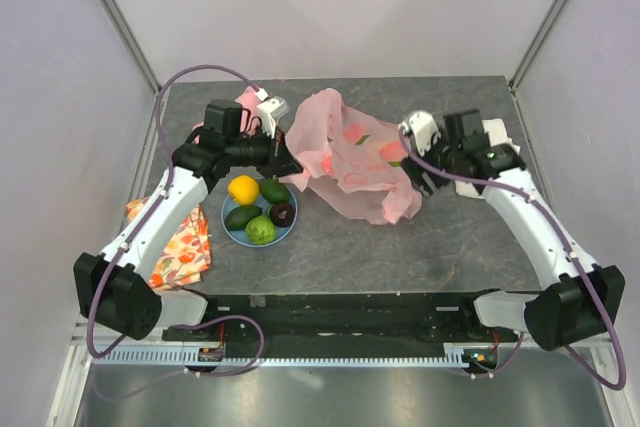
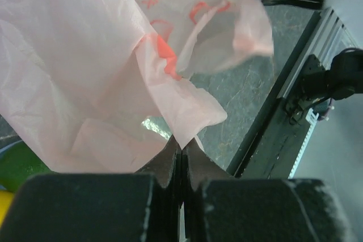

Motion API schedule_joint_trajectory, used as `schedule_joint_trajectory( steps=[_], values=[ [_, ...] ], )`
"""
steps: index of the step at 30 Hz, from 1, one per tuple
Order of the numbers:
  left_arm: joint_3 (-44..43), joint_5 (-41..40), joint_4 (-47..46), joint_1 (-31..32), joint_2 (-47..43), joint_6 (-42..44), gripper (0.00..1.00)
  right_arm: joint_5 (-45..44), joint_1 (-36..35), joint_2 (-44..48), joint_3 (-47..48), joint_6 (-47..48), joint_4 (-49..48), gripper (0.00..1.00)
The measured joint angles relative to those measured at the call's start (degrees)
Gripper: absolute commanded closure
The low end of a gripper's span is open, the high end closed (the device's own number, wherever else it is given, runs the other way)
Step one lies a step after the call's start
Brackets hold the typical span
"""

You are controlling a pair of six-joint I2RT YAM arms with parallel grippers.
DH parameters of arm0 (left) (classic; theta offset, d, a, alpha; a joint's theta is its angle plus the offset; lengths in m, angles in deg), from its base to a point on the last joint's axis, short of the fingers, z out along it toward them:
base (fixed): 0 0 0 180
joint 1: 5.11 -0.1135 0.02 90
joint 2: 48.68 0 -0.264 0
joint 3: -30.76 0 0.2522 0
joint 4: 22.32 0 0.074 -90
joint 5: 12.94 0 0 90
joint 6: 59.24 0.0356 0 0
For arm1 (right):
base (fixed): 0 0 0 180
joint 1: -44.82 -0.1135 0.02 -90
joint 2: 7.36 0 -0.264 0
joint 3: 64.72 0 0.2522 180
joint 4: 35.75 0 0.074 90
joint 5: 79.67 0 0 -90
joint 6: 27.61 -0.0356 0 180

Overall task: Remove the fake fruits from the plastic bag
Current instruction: Adjust the plastic bag at the center of the board, then take out the fake fruit from the plastic bag.

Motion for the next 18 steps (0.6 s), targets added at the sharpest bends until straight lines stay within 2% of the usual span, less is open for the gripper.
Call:
schedule_joint_trajectory(
  steps=[4, 7, 8, 11, 16, 18],
  values=[
    [-3.8, 0.0, -1.8, 0.0, 0.9, -3.2, 0.98, 8.4, -0.8, -2.2, 19.1, -1.8, 1.1, 0.18],
    [-8.7, 0.0, -3.9, 0.0, 2.8, -6.2, 0.98, 14.1, -4.1, -4.0, 28.9, -3.8, -0.8, 0.29],
    [-10.8, 0.0, -4.7, 0.0, 3.7, -7.3, 0.98, 16.0, -5.8, -4.5, 30.0, -4.2, -1.2, 0.36],
    [-15.3, 0.0, -7.2, 0.0, 6.2, -10.3, 0.98, 20.0, -10.6, -6.8, 29.4, -4.6, -1.2, 0.44],
    [-16.7, 1.1, -9.2, 0.0, 9.0, -15.5, 0.99, 22.8, -14.7, -13.8, 22.9, -4.7, -0.1, 0.55],
    [-16.7, 1.5, -9.5, 0.0, 9.9, -17.7, 0.98, 22.3, -14.8, -16.5, 21.0, -5.2, 0.1, 0.56]
  ],
)
